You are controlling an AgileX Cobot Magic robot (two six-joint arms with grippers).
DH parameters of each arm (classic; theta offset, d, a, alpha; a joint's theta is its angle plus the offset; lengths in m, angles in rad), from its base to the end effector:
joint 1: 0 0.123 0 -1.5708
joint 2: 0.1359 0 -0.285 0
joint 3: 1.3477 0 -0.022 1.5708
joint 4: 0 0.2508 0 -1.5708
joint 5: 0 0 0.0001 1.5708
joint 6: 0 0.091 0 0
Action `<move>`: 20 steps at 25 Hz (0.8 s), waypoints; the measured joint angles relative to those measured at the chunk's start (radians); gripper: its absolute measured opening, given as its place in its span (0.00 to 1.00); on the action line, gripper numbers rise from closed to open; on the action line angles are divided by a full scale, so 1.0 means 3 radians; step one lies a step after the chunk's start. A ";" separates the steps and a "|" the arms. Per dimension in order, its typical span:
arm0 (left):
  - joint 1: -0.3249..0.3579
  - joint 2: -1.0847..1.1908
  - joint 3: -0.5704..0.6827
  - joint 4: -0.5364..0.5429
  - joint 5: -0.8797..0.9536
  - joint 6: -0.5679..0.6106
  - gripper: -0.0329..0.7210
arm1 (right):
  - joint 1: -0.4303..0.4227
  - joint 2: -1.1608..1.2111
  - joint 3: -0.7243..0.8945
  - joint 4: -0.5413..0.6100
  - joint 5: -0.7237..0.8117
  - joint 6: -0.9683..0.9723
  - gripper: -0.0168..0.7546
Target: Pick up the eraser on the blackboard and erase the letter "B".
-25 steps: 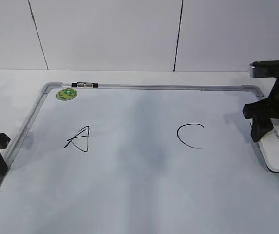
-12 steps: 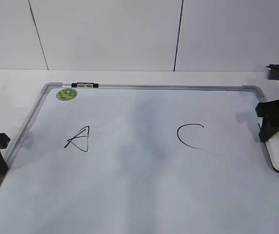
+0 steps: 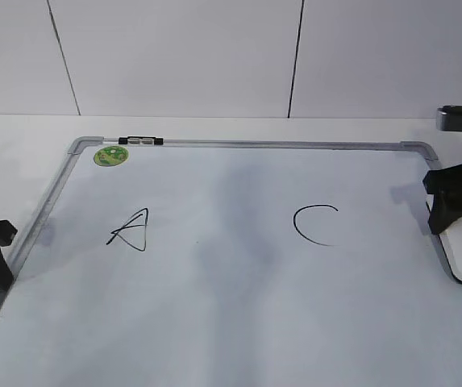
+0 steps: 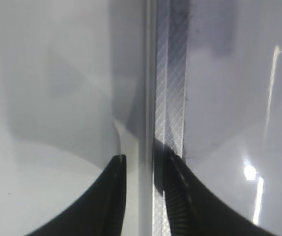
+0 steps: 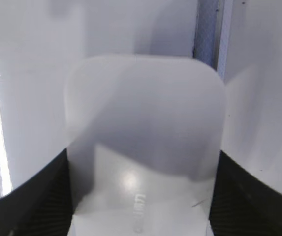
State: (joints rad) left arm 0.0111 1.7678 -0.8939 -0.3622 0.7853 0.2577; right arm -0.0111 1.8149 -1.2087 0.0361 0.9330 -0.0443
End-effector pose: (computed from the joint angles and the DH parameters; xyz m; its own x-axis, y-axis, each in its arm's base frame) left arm 0.2888 -0.0196 0.1423 -0.9994 -0.0151 -0.0313 -0.0068 0.9681 -0.2505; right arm 0.3451 -0.0012 0.1920 -0.9928 -0.0118 -0.1194 -0.0150 0.9995 0.0261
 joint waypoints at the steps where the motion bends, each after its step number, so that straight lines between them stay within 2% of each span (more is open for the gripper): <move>1: 0.0000 0.0000 0.0000 0.0000 0.0000 0.0000 0.31 | 0.0000 0.0000 0.0000 0.0000 0.0000 -0.0006 0.74; 10: 0.0000 0.0000 0.0000 0.0000 0.0000 0.0000 0.32 | 0.0000 0.0028 0.0000 0.0034 0.0001 -0.0093 0.74; 15: 0.0000 0.0000 0.0000 0.0000 0.0000 0.0000 0.33 | 0.0000 0.0101 0.0000 0.0124 0.0013 -0.0176 0.80; 20: 0.0000 0.0000 0.0000 0.0000 0.0000 0.0000 0.33 | 0.0000 0.0101 0.0000 0.0131 0.0013 -0.0189 0.81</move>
State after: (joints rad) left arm 0.0111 1.7678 -0.8939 -0.3622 0.7853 0.2577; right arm -0.0111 1.8453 -1.2087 0.0756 0.9369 -0.1009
